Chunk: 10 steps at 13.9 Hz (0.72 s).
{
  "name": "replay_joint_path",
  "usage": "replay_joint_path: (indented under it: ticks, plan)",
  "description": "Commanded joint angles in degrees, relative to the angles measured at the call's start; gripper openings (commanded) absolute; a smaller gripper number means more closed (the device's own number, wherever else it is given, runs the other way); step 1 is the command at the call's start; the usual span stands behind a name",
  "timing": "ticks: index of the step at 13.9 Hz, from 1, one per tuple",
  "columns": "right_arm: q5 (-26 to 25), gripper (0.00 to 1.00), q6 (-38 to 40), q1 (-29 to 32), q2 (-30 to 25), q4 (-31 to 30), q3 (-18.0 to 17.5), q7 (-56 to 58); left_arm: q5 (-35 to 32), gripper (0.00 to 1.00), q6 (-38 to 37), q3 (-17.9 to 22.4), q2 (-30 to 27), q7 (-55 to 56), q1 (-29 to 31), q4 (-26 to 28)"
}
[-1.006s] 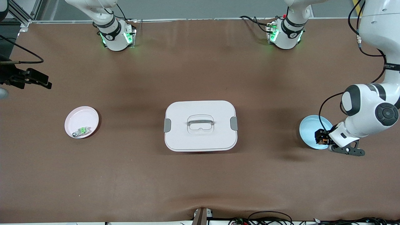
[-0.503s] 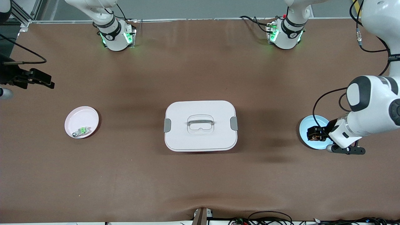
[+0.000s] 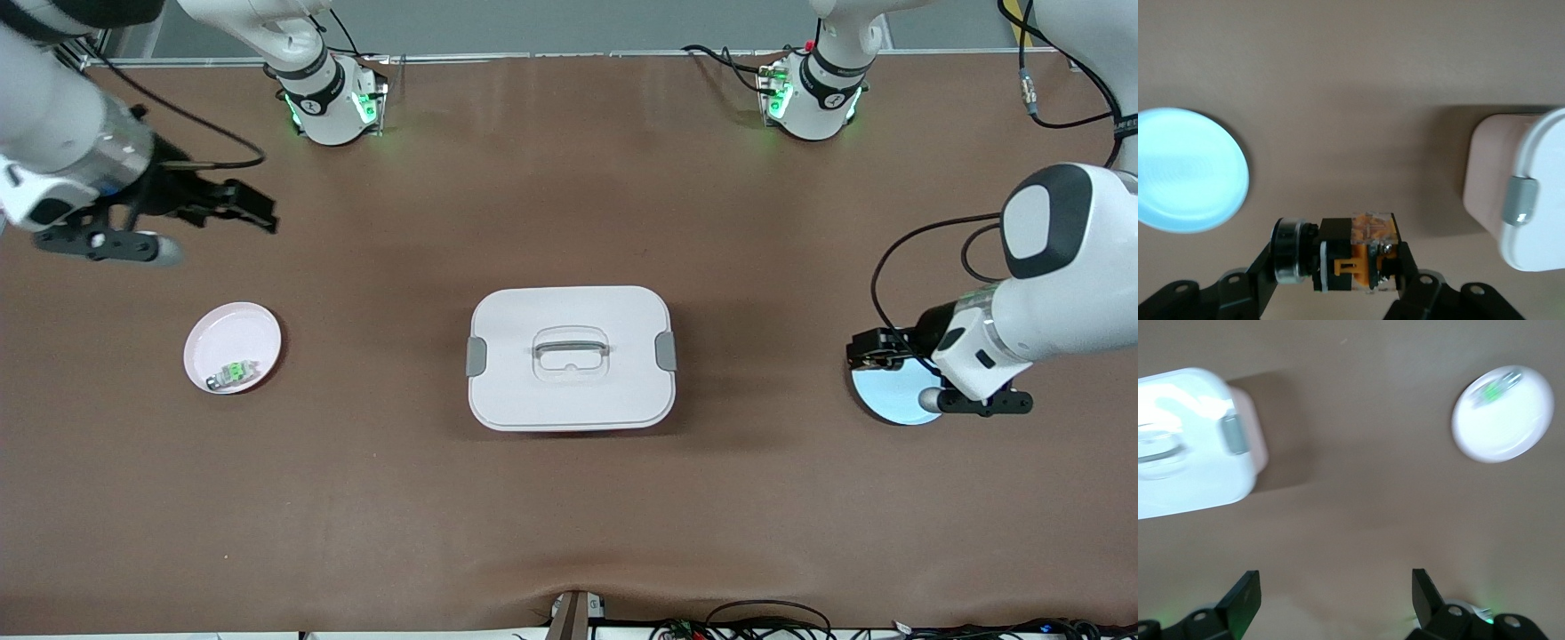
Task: Transfer orange switch to right arm and place
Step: 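Carry the switch above the box while the right gripper reaches toward it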
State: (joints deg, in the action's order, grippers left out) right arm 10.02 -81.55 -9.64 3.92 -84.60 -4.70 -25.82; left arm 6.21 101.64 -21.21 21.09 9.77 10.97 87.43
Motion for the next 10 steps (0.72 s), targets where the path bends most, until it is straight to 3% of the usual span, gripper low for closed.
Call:
replay_joint_path:
  ticks: [1, 7, 10]
  plan:
    - [6.2, 1.0, -2.4, -1.9, -0.7, -0.6, 0.6, -6.9, 0.4, 0.0, -3.8, -3.0, -0.7, 6.0, 0.1, -2.1]
    - [16.7, 1.0, -26.1, -9.9, -8.9, -19.5, 0.6, -15.6, 1.1, 0.0, -8.9, -14.6, -0.9, 27.5, 0.4, -4.6]
    - [17.4, 1.0, -38.5, -16.5, -8.9, -23.8, 0.6, -23.6, 1.2, 0.0, -9.0, -19.2, -0.6, 37.1, -0.1, -4.6]
